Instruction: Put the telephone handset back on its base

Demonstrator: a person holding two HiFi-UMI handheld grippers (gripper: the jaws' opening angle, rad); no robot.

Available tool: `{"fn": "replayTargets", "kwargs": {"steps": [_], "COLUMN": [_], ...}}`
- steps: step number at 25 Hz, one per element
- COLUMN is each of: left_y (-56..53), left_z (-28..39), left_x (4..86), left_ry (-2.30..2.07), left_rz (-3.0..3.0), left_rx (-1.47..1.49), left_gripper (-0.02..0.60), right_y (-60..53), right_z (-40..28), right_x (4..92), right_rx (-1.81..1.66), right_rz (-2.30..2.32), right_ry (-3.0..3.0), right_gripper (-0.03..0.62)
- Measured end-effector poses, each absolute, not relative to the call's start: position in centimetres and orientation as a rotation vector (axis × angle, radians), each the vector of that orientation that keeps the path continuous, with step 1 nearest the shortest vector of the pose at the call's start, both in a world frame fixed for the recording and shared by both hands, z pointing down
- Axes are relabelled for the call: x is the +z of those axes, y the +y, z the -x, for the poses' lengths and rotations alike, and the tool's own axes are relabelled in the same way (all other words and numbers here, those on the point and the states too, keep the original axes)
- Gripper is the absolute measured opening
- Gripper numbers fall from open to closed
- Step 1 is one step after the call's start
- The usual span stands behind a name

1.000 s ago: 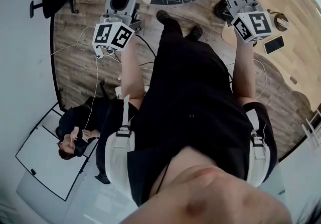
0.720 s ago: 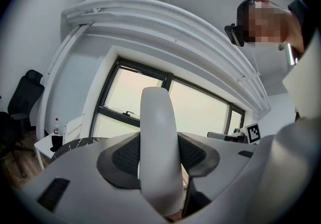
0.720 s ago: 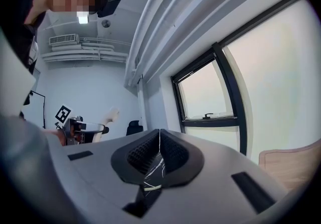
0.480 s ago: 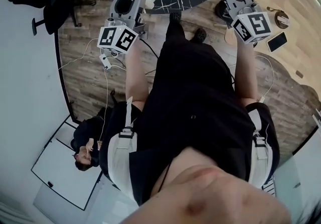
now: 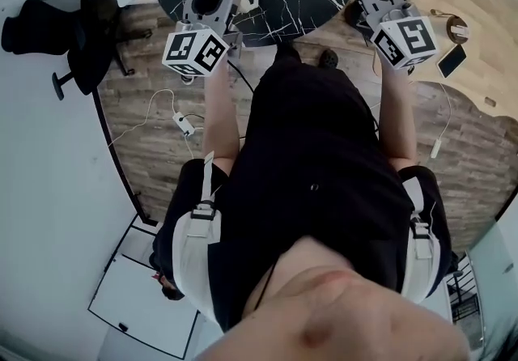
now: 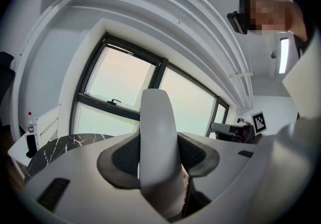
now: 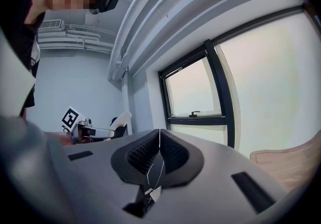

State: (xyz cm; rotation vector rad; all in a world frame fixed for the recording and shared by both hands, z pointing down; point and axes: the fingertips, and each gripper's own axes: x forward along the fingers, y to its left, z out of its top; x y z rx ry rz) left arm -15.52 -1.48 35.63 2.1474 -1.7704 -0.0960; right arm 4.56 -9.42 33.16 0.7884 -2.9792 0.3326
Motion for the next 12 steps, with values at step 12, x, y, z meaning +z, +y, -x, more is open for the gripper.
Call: {"fn": "replayTargets", "kwargs": {"steps": [12], "left_y": [-9.2], "left_z": [16.3], "left_x": [42.4], "left_ry": [-1.524], "left_rz": [-2.145], "left_rx": [0.015], "left_gripper": [0.222], "right_y": [-11.2], "right_z": [-1.2], "right_x": [36.1], "right_rx": [0.423], "right_rz": [-0.979], "right_ry": [-2.852], "right_gripper": [0.031]}}
